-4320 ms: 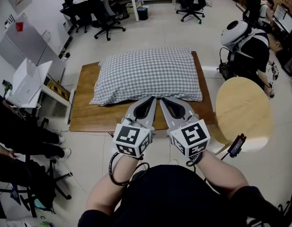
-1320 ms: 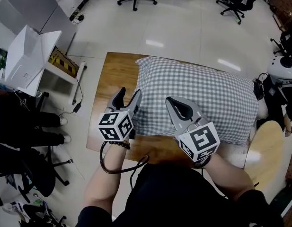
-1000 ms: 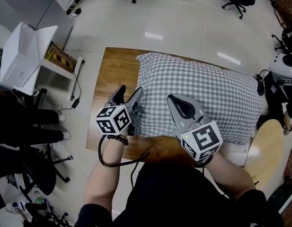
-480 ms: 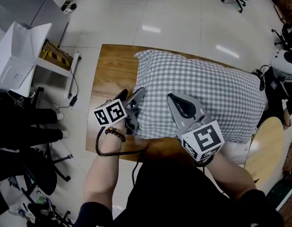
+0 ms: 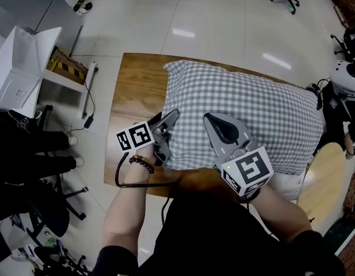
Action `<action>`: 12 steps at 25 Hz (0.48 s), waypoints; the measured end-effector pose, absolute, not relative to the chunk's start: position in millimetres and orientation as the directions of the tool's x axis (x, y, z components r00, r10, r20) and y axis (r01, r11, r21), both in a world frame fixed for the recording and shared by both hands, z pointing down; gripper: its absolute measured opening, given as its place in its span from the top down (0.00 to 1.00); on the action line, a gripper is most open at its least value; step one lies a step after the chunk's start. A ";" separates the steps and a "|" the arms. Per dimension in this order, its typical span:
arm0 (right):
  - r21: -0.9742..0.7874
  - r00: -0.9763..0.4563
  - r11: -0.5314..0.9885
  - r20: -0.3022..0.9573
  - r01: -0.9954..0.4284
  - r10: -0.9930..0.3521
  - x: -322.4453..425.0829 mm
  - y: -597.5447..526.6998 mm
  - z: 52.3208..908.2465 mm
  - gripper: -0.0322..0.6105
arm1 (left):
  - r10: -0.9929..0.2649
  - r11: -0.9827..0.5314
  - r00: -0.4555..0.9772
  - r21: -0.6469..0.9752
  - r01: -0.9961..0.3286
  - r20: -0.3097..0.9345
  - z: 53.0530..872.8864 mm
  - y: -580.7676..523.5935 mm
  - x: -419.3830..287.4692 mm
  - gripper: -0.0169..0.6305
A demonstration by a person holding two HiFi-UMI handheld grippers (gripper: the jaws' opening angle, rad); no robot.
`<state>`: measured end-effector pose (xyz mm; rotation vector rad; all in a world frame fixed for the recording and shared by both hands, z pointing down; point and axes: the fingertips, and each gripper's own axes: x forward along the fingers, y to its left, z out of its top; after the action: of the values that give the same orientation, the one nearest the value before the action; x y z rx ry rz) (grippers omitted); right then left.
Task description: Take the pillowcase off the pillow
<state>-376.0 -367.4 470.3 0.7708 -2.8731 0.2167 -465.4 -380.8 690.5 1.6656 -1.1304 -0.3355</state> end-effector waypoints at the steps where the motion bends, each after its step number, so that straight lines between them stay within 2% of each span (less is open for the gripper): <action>1: -0.098 -0.854 0.857 0.190 -0.506 -0.483 -376.2 -367.5 470.1 0.95 | -0.801 -0.016 0.522 0.861 -0.509 0.294 688.5 -381.0 -464.0 0.40; 6: -0.096 -0.857 0.859 0.183 -0.504 -0.482 -377.7 -367.6 463.4 0.95 | -0.801 -0.057 0.528 0.842 -0.537 0.283 672.4 -383.7 -461.7 0.62; 12: -0.093 -0.857 0.858 0.175 -0.505 -0.486 -372.6 -362.2 458.4 0.95 | -0.822 -0.065 0.461 0.750 -0.659 0.334 659.1 -380.5 -465.7 0.78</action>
<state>-372.6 -362.2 458.4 0.7743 -2.8872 0.2034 -465.7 -380.5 659.1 1.7874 -1.2622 -0.2226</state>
